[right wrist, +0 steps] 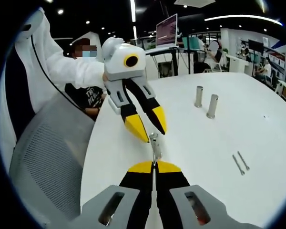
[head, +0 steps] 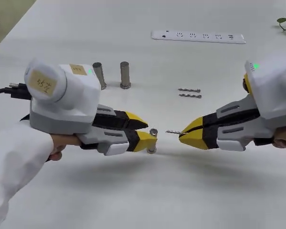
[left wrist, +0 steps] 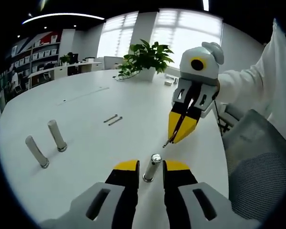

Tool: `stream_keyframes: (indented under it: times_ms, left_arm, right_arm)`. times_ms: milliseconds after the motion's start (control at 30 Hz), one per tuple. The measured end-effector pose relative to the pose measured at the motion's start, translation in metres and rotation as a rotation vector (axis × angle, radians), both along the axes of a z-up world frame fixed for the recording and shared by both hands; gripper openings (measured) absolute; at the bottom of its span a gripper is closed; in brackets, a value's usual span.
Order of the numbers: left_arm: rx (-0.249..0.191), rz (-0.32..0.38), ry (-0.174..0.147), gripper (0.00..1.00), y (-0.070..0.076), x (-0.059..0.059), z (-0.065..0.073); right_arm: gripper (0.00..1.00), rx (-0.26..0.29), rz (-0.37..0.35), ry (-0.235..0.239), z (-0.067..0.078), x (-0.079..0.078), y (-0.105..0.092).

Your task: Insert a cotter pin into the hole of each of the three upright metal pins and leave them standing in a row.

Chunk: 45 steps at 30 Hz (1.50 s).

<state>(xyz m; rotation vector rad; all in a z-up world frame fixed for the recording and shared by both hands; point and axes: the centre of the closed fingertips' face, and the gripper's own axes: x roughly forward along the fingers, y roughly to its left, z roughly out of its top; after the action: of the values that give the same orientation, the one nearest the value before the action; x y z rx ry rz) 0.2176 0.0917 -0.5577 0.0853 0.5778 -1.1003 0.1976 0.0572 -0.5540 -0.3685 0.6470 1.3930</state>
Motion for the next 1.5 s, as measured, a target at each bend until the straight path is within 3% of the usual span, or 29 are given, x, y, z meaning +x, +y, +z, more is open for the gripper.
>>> stream_keyframes:
  times_ms: [233,1067,1500]
  left_arm:
    - [-0.019,-0.036,0.011,0.07,-0.004,-0.005,-0.001]
    - [-0.006,-0.041,-0.002,0.07,-0.002,-0.004,-0.003]
    - [0.002,-0.049,-0.005,0.07,-0.001,-0.007,-0.003]
  right_arm:
    - [0.00,-0.010,0.008,-0.003,-0.002,0.001,0.004]
    - [0.00,-0.034,0.028,-0.011,-0.011,0.001,0.019]
    - [0.00,-0.052,0.089,-0.036,-0.011,0.001,0.033]
